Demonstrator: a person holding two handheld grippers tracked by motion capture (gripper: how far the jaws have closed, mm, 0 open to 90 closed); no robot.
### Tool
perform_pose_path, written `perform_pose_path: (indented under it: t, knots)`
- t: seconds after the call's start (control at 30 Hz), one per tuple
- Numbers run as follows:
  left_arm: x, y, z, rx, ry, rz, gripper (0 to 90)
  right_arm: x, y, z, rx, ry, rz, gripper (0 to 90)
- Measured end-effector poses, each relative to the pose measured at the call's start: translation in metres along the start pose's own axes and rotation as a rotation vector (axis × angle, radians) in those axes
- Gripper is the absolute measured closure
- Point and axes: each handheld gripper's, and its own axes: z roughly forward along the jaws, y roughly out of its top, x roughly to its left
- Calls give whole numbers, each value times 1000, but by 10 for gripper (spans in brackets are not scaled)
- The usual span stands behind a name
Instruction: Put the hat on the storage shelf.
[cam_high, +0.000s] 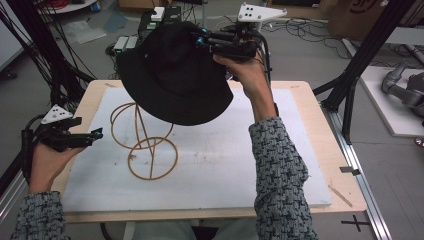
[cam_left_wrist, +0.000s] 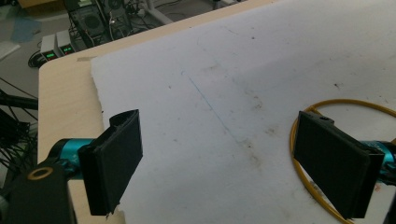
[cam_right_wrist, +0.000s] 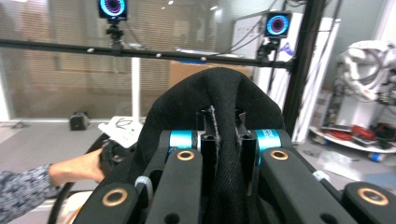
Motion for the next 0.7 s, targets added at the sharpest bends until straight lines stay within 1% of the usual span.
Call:
perform_pose_path:
  t: [0.03,0.07,0.1,0.27,0.37,0.53,0.7]
  knots:
    - [1,0,-1,4,-2,6,162,1,0,2,4,10,3,856]
    - [0,0,-1,2,-2,4,162,2,0,5,5,21,-5,855]
    - [0,0,-1,2,-1,2,162,3,0,7,6,31,3,855]
    - [0,0,0,3,-2,2,162,7,0,17,17,84,5,855]
    - [0,0,0,-1,0,1,162,11,0,24,28,109,-9,855]
    - [0,-1,0,6,-1,4,162,15,-1,33,46,122,-12,855]
    - [2,0,-2,0,2,1,162,20,-1,43,69,157,-22,855]
